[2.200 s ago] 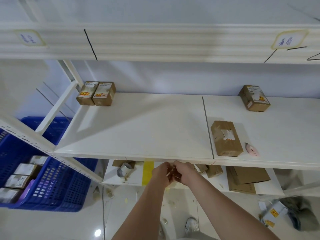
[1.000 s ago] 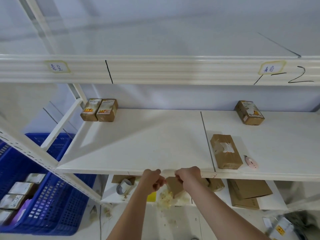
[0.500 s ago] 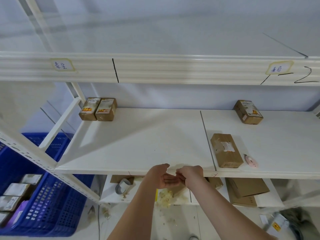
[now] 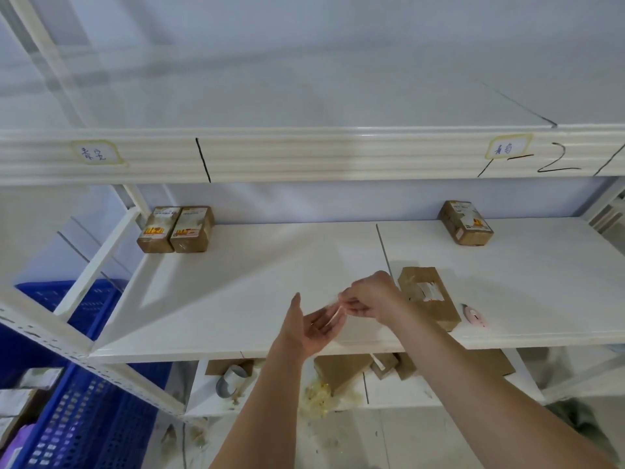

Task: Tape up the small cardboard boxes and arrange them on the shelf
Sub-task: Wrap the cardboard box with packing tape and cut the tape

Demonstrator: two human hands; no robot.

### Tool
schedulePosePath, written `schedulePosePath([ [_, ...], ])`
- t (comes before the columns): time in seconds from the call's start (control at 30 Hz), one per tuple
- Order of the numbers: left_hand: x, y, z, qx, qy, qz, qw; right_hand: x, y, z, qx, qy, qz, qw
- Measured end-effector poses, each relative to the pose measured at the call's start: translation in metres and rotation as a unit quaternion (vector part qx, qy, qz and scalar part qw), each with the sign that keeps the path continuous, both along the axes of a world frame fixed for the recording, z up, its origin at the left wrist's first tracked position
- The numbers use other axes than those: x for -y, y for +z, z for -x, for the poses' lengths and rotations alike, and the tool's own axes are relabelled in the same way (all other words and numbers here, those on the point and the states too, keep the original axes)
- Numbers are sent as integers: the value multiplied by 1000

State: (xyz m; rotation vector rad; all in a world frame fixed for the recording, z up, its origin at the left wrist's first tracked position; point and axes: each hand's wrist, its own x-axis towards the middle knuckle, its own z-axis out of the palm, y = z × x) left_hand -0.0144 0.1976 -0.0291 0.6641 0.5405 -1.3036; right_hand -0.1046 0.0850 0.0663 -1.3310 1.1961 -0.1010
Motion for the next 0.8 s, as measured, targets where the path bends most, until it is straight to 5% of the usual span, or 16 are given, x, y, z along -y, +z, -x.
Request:
schedulePosePath([
  [0.33, 15, 9, 0, 258, -127, -69, 955, 39, 3, 18, -112, 149, 15, 982],
  [0.57, 40, 16, 14, 289, -130, -59, 947, 77, 5, 47, -197, 168, 23, 966],
  [0.8, 86, 31, 37, 386, -196, -97, 896, 132, 7, 76, -192, 158, 42, 968],
])
